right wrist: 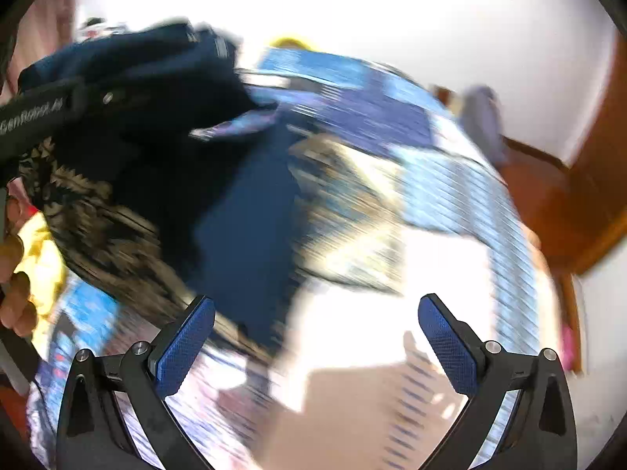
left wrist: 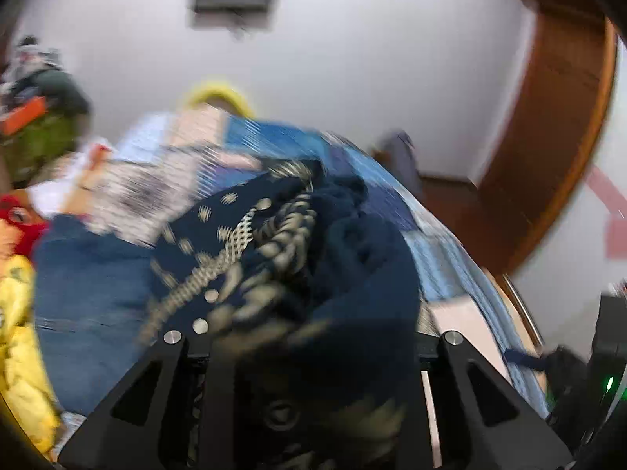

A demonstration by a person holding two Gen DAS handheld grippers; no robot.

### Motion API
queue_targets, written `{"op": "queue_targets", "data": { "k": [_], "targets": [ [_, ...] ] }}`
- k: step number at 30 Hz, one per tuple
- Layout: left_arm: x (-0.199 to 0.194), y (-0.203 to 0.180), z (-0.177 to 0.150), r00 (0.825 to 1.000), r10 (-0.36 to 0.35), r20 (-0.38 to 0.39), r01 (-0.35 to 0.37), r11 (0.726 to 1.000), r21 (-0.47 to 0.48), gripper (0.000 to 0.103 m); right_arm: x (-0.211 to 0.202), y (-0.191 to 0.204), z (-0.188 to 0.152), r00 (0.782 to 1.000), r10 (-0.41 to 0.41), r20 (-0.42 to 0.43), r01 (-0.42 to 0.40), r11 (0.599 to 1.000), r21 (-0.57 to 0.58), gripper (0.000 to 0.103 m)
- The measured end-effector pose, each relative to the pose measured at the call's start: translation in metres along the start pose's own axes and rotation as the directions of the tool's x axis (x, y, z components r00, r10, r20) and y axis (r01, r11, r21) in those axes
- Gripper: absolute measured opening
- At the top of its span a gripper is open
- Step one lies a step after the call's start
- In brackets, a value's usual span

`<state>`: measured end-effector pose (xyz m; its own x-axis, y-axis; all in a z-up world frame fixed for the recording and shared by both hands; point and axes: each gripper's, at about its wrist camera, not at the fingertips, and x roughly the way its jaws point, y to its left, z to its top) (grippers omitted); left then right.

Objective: Fold large clothes

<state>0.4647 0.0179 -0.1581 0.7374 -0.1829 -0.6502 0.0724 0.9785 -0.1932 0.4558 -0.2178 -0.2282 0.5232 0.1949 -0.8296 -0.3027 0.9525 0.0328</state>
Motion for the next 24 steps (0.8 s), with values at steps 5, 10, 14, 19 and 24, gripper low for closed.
{"op": "queue_targets", "data": {
  "k": [5,10,14,19,24],
  "targets": [
    [0.034,-0.057,-0.037,0.988,-0.033,-0.149,0.067,0.972,0.224,0.023,-0.022,-0.071,-0.041,0.997,-0.057,-0.047,0.061,0.994,0.096,0.103],
    [0.038,-0.088,-0.062,0.964,-0.022,-0.266,0.12,0.926,0.358,0.038,-0.041,-0.097,-0.06,0.997,-0.06,-0.049,0.067,0.985,0.158,0.103],
    [0.022,-0.087,-0.059,0.923,-0.157,-0.351,0.26,0.927,0.27,0.085,-0.061,-0.099,-0.054,1.0,-0.006,-0.001,0.006,0.98,0.198,0.103],
    [-0.022,-0.086,-0.052,0.91,-0.231,-0.344,0.313,0.927,0.205,0.089,-0.086,-0.08,-0.037,0.996,0.031,0.081,-0.045,0.984,0.175,0.103],
    [-0.07,-0.055,-0.027,0.975,-0.124,-0.185,0.17,0.95,0.261,0.091,-0.095,-0.053,-0.01,0.982,0.131,0.139,-0.152,0.978,0.146,0.103]
  ]
}}
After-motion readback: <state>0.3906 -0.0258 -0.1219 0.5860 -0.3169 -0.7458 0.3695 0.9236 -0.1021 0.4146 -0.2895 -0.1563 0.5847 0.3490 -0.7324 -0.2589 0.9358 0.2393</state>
